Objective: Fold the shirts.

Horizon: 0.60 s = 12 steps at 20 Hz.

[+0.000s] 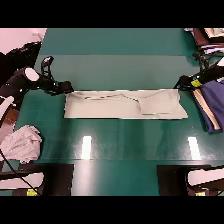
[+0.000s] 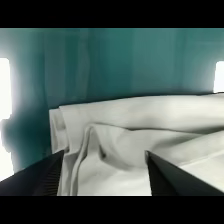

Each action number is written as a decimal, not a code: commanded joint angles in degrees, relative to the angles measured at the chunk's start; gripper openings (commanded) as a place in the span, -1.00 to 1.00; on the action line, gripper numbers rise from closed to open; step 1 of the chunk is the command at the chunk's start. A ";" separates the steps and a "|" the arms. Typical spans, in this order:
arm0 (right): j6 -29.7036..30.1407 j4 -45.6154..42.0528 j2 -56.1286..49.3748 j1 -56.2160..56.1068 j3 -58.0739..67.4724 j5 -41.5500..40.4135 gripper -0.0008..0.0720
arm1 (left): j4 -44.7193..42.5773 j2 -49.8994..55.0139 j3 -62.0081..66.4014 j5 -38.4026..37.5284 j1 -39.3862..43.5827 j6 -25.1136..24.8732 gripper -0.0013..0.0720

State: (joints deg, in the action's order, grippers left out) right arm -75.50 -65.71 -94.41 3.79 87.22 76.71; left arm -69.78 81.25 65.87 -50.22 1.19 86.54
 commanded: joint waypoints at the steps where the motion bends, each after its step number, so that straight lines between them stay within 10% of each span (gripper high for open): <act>1: 1.16 6.10 -2.32 2.49 2.47 1.75 0.09 | -1.38 0.39 1.90 -3.45 -0.07 0.46 0.68; 4: 3.89 6.05 -2.23 7.02 1.46 8.35 0.09 | -3.87 -0.72 3.78 -10.49 -0.07 0.00 0.64; 7: 5.05 6.29 -2.16 11.91 -2.56 10.19 0.10 | -4.87 -1.79 4.20 -12.72 -0.07 -2.95 -0.89; 9: 5.33 6.43 -2.16 15.04 -6.64 10.05 0.76 | -4.81 -1.90 4.20 -12.90 -0.07 -2.93 -0.90; 12: 9.35 11.96 -2.23 18.18 -13.51 6.99 0.76 | -0.76 -1.90 4.20 -13.11 -0.04 -2.34 -0.90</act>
State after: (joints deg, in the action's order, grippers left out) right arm -69.49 -58.00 -96.57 18.65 79.00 85.14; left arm -73.38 79.55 69.89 -62.22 1.10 84.58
